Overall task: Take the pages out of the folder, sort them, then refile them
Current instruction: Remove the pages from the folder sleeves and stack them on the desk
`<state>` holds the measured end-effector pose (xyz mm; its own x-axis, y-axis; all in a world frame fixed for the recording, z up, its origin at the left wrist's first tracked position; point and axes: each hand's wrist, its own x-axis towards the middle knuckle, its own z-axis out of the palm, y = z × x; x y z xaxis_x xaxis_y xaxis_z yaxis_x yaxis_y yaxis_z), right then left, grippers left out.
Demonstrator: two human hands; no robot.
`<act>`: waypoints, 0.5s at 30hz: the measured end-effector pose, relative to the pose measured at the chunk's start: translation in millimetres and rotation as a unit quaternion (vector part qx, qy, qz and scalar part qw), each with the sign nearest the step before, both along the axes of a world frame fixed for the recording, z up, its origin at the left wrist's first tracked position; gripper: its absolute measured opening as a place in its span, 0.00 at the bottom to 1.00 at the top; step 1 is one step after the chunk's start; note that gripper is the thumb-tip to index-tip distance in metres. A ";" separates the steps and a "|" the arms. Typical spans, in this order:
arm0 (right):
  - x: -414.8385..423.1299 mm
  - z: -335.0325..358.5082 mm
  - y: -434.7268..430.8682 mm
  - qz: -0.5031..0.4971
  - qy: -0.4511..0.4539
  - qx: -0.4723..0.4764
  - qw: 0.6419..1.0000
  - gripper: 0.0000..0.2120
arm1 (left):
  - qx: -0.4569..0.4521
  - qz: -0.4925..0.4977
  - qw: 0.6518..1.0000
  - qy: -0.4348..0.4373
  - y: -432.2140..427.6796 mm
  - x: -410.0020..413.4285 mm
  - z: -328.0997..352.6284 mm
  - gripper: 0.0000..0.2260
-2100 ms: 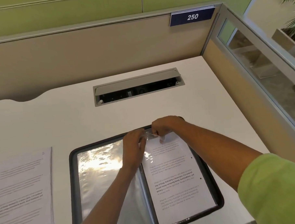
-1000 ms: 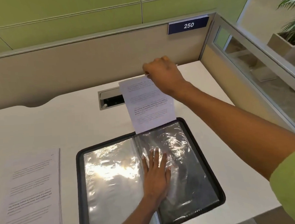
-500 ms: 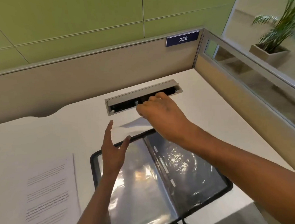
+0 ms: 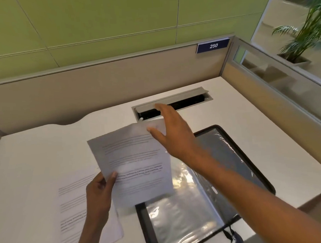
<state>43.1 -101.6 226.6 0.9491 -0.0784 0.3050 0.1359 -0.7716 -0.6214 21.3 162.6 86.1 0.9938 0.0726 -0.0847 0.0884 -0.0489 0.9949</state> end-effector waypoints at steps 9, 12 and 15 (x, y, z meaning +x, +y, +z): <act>-18.8 -131.3 99.3 -0.022 0.316 0.250 0.915 0.17 | -0.030 0.089 0.990 0.104 109.1 -12.0 -32.8 0.10; -21.9 -160.2 131.2 -0.024 0.331 0.226 0.916 0.11 | -0.006 0.093 0.987 0.131 138.4 -14.8 -42.7 0.09; -25.8 -181.9 157.5 -0.019 0.343 0.214 0.915 0.11 | 0.054 0.083 0.983 0.156 163.3 -18.3 -55.4 0.05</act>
